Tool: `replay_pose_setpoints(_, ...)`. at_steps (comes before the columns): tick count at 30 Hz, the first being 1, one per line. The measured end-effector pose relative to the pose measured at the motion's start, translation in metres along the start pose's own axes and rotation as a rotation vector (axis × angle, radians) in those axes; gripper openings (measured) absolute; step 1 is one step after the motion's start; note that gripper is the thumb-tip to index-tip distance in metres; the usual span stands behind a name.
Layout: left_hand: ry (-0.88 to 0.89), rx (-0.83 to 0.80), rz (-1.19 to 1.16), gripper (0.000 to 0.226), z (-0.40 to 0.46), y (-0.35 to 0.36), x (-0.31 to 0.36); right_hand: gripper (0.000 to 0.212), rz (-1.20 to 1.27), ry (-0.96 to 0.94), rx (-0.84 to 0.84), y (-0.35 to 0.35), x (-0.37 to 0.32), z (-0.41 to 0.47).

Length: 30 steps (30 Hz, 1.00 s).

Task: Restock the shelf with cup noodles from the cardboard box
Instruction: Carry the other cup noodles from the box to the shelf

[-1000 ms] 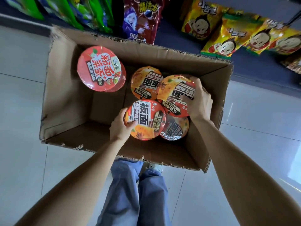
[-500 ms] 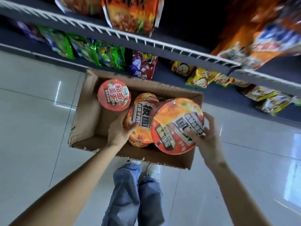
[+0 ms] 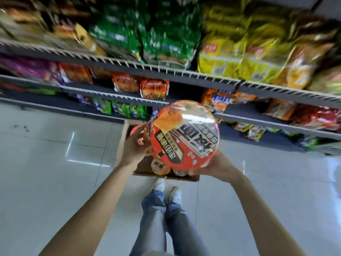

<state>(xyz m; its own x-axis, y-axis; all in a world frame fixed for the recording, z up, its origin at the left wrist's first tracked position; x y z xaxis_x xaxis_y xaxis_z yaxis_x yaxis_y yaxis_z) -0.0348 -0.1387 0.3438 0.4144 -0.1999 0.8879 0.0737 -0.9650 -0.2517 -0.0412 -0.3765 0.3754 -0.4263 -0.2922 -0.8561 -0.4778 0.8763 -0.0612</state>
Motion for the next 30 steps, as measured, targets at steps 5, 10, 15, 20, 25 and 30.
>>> replay_pose_setpoints(5, 0.084, -0.160, 0.063, 0.063, -0.025, -0.026, 0.099, 0.051, 0.069, -0.093, 0.130, 0.011, -0.063, -0.034)
replay_pose_setpoints(10, 0.362, -0.183, 0.224, 0.066, -0.049, -0.048, 0.185, 0.088, 0.097, -0.196, 0.317, -0.011, -0.116, -0.050)
replay_pose_setpoints(15, 0.784, -0.198, 0.359, 0.110, -0.071, -0.068, 0.266, 0.089, 0.136, -0.352, 0.293, -0.023, -0.209, -0.072)
replay_pose_setpoints(20, 1.080, -0.083, 0.350, 0.108, -0.090, -0.085, 0.356, 0.089, 0.147, -0.584, 0.362, -0.034, -0.310, -0.101)
replay_pose_setpoints(25, 1.329, 0.164, 0.253, 0.095, -0.104, -0.097, 0.446, 0.070, 0.148, -0.714, 0.470, -0.057, -0.407, -0.139)
replay_pose_setpoints(30, 1.422, 0.263, 0.236, 0.074, -0.097, -0.097, 0.540, 0.058, 0.112, -0.779, 0.559, -0.085, -0.492, -0.153)
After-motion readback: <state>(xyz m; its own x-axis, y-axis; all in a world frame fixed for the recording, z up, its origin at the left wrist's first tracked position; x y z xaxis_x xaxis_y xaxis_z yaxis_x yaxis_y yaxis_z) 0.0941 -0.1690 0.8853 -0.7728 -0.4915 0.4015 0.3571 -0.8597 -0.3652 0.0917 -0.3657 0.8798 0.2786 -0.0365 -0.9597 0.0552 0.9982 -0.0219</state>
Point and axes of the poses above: each hand's wrist, its own z-axis towards the middle knuckle, its own y-axis out of the palm, x = y × z, the point moved 2 cm from there along z, towards the middle knuckle, and after that the axes turned 10 degrees about y, right-handed, at the moved point
